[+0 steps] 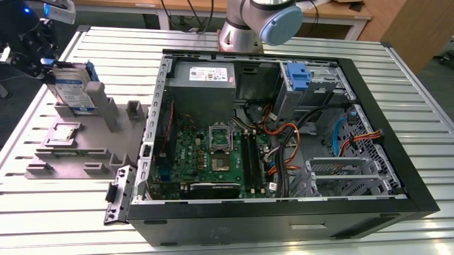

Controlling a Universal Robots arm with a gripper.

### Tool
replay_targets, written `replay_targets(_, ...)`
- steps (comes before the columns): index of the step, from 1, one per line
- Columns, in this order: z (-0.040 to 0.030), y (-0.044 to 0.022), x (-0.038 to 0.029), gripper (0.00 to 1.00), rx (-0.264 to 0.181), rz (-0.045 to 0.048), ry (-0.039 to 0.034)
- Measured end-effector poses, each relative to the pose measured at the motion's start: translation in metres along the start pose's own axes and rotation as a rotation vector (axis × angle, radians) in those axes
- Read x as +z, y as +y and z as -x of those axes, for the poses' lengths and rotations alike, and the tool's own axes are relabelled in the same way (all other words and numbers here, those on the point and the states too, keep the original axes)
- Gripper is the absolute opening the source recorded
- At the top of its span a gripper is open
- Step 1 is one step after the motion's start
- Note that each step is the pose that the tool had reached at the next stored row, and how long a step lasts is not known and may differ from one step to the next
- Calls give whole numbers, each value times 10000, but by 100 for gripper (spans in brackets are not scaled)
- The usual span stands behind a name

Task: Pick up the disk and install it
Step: 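Pick up the disk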

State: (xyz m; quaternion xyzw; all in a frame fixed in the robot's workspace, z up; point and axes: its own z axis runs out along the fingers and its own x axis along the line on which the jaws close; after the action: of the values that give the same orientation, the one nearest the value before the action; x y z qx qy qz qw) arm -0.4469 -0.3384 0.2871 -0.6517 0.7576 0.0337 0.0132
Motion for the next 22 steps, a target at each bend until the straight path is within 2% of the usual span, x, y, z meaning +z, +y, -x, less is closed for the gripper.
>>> replay_targets(2,0,0,1,46,-26,-5,-2)
replay_targets(3,0,0,1,40,-44,-9,-2)
replay_targets(19,0,0,2,40,-103,-21,15)
replay_targets(21,0,0,2,40,-103,-21,15)
replay_targets(22,0,0,2,47,-103,-21,16)
